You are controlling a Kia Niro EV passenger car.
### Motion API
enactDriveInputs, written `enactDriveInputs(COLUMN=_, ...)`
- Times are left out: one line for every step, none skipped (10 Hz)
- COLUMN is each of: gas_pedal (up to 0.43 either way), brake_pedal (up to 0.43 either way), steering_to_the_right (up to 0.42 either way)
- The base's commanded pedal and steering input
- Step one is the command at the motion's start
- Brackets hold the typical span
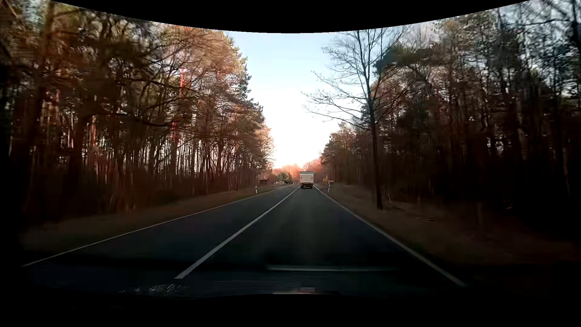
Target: Follow the waypoints while adhering to traffic rules and regulations
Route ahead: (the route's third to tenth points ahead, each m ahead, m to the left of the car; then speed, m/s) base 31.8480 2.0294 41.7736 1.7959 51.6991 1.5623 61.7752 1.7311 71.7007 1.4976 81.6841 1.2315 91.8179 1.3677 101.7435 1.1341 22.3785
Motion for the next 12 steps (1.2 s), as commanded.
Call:
enactDriveInputs(gas_pedal=0.079, brake_pedal=0.000, steering_to_the_right=0.001)
enactDriveInputs(gas_pedal=0.079, brake_pedal=0.000, steering_to_the_right=0.001)
enactDriveInputs(gas_pedal=0.067, brake_pedal=0.000, steering_to_the_right=0.001)
enactDriveInputs(gas_pedal=0.067, brake_pedal=0.000, steering_to_the_right=0.001)
enactDriveInputs(gas_pedal=0.067, brake_pedal=0.000, steering_to_the_right=0.001)
enactDriveInputs(gas_pedal=0.067, brake_pedal=0.000, steering_to_the_right=0.001)
enactDriveInputs(gas_pedal=0.067, brake_pedal=0.000, steering_to_the_right=0.001)
enactDriveInputs(gas_pedal=0.067, brake_pedal=0.000, steering_to_the_right=0.001)
enactDriveInputs(gas_pedal=0.079, brake_pedal=0.000, steering_to_the_right=0.001)
enactDriveInputs(gas_pedal=0.087, brake_pedal=0.000, steering_to_the_right=0.001)
enactDriveInputs(gas_pedal=0.087, brake_pedal=0.000, steering_to_the_right=0.001)
enactDriveInputs(gas_pedal=0.087, brake_pedal=0.000, steering_to_the_right=0.001)
